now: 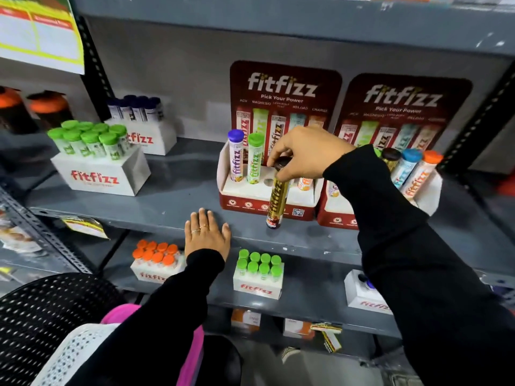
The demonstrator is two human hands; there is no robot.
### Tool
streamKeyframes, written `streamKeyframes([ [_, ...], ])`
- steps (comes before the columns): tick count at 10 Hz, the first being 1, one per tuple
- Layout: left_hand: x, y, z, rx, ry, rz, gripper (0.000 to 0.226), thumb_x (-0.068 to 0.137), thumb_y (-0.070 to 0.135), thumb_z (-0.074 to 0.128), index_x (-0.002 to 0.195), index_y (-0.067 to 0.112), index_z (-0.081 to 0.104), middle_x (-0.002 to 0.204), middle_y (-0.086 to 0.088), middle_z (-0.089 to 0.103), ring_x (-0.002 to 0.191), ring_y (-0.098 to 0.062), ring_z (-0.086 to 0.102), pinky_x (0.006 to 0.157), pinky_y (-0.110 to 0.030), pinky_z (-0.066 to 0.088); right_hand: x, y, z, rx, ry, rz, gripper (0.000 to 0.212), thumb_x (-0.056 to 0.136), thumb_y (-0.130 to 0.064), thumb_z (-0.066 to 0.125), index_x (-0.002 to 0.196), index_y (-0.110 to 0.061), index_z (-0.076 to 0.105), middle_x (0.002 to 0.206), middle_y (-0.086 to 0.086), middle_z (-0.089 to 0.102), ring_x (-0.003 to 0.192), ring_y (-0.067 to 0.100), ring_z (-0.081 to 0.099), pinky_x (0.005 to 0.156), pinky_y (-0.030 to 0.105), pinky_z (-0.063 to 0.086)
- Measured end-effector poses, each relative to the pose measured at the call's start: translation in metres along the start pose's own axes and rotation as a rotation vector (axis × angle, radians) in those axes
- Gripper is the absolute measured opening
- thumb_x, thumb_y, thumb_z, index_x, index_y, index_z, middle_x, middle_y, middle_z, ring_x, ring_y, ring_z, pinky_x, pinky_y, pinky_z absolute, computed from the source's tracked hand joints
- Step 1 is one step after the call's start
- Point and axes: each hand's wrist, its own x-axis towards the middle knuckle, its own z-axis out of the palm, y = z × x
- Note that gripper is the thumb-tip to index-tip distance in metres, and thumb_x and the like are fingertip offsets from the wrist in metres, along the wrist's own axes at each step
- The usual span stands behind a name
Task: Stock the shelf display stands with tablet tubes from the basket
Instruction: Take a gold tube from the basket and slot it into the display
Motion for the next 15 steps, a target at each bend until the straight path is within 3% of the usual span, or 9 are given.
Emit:
streamKeyframes([
  [1,0.000,-0.001,0.000,0.004,-0.020,-0.001,0.084,0.077,0.051,-0.006,0.144,0.005,0.017,0.155,-0.014,0.013,0.143,-0.029,0.007,0.117,-0.041,0.001,0.002,0.001,-0.003,-0.050,-0.013,-0.014,0.031,0.083,-0.012,0.070,0.113,-0.018,0.070,0.120,0.001,0.068,0.104,0.015,0.059,0.074,0.020,0.038],
  [2,-0.003,0.001,0.000,0.021,-0.026,-0.001,0.068,0.091,0.046,0.008,0.144,0.005,0.017,0.155,-0.013,0.013,0.143,-0.029,0.007,0.118,-0.041,0.003,0.003,0.005,-0.006,-0.123,-0.024,-0.013,0.034,0.084,-0.011,0.068,0.117,-0.020,0.068,0.127,-0.001,0.064,0.098,0.012,0.045,0.073,0.021,0.034],
  [3,-0.005,0.001,-0.001,0.023,-0.039,0.004,0.063,0.094,0.044,0.014,0.144,0.005,0.016,0.155,-0.014,0.013,0.143,-0.029,0.007,0.118,-0.041,0.003,0.011,0.012,-0.007,-0.088,0.016,0.029,0.033,0.083,-0.011,0.069,0.114,-0.022,0.070,0.127,-0.001,0.063,0.119,0.025,0.043,0.094,0.034,0.041],
  [5,0.001,-0.004,-0.005,0.020,-0.030,-0.004,0.059,0.097,0.039,0.023,0.145,0.006,0.015,0.156,-0.013,0.011,0.143,-0.029,0.006,0.118,-0.040,0.002,0.042,0.019,-0.003,0.037,0.187,0.102,0.027,0.086,-0.017,0.068,0.113,-0.018,0.070,0.127,0.004,0.063,0.129,0.027,0.038,0.102,0.036,0.037],
  [6,0.000,0.001,-0.005,0.028,-0.032,0.008,0.059,0.097,0.040,0.022,0.145,0.007,0.014,0.156,-0.012,0.011,0.144,-0.028,0.005,0.117,-0.040,0.001,0.044,0.028,0.008,0.071,0.298,0.149,0.030,0.091,-0.012,0.061,0.121,-0.014,0.064,0.132,0.007,0.060,0.130,0.029,0.036,0.103,0.035,0.036],
  [8,-0.002,0.003,-0.006,0.046,-0.015,0.013,0.059,0.097,0.040,0.021,0.145,0.007,0.014,0.156,-0.012,0.012,0.143,-0.029,0.006,0.117,-0.040,0.002,0.059,0.034,0.030,0.068,0.398,0.194,0.030,0.090,-0.013,0.063,0.119,-0.010,0.061,0.120,0.018,0.064,0.110,0.034,0.059,0.096,0.040,0.051],
  [11,-0.003,0.004,-0.008,0.089,-0.020,0.009,0.059,0.097,0.043,0.017,0.145,0.009,0.012,0.156,-0.011,0.011,0.144,-0.028,0.007,0.118,-0.040,0.004,0.072,0.032,0.030,0.110,0.369,0.153,0.032,0.089,-0.021,0.065,0.119,-0.012,0.062,0.120,0.018,0.063,0.104,0.031,0.063,0.089,0.035,0.052],
  [13,-0.002,0.003,-0.008,0.044,-0.022,0.006,0.059,0.097,0.041,0.021,0.145,0.007,0.014,0.156,-0.012,0.011,0.144,-0.029,0.006,0.118,-0.040,0.002,0.079,0.031,0.021,0.021,0.326,0.179,0.029,0.087,-0.019,0.067,0.114,-0.007,0.066,0.115,0.021,0.065,0.106,0.037,0.062,0.092,0.044,0.054],
  [15,-0.003,0.003,-0.009,0.045,-0.027,0.010,0.059,0.097,0.041,0.020,0.145,0.007,0.013,0.156,-0.013,0.009,0.144,-0.028,0.005,0.117,-0.039,0.001,0.079,0.032,0.022,0.009,0.335,0.191,0.030,0.089,-0.022,0.065,0.114,-0.004,0.065,0.114,0.022,0.066,0.106,0.038,0.061,0.092,0.044,0.054],
])
